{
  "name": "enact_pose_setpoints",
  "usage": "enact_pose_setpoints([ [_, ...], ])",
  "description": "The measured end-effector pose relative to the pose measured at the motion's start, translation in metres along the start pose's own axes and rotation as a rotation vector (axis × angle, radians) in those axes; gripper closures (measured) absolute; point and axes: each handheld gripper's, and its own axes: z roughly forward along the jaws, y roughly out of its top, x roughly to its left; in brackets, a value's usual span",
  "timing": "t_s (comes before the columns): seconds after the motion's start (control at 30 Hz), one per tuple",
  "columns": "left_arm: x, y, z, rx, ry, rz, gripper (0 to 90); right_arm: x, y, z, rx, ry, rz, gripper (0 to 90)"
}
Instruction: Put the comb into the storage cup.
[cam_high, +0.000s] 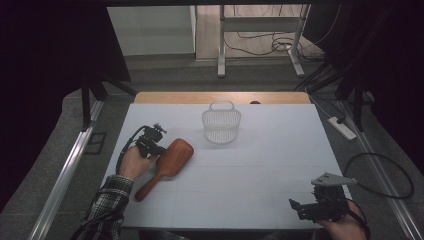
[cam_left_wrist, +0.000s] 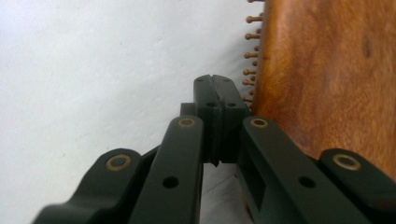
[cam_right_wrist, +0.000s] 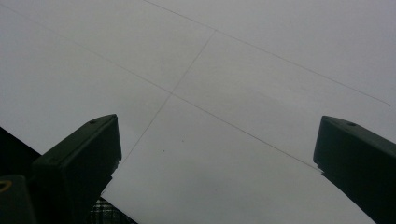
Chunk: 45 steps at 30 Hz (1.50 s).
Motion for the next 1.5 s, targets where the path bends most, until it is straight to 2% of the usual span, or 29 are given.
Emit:
enact_pose_setpoints([
  [0.27,0.007,-0.002,-0.001,-0.014,-0.013,-0.009,89.1,0.000,0.000,0.000,0.000,-0.002,0.001,1.2],
  [0.37,0.011,-0.005,-0.008,-0.045,-0.047,-0.022,89.1,0.000,0.000,0.000,0.003,-0.004,0.000,1.3],
  [0.53,0.011,-0.010,-0.019,-0.085,-0.061,-0.021,88.9,0.000,0.000,0.000,0.004,-0.007,0.002,1.3],
  [0.67,0.012,-0.015,-0.027,-0.126,-0.068,-0.022,80.4,0.000,0.000,0.000,0.004,-0.006,0.003,1.4],
  [0.93,0.011,-0.022,-0.037,-0.158,-0.087,-0.031,67.1,0.000,0.000,0.000,0.005,-0.009,0.005,1.6],
  [1.07,0.007,-0.029,-0.042,-0.176,-0.087,-0.034,56.5,0.000,0.000,0.000,0.003,-0.009,0.005,1.6],
  [1.23,0.003,-0.040,-0.047,-0.177,-0.076,-0.019,43.3,0.000,0.000,0.000,0.004,-0.008,0.006,1.6],
  [1.5,-0.001,-0.059,-0.053,-0.189,-0.064,-0.030,18.6,0.000,0.000,0.000,0.003,-0.008,0.004,1.7],
])
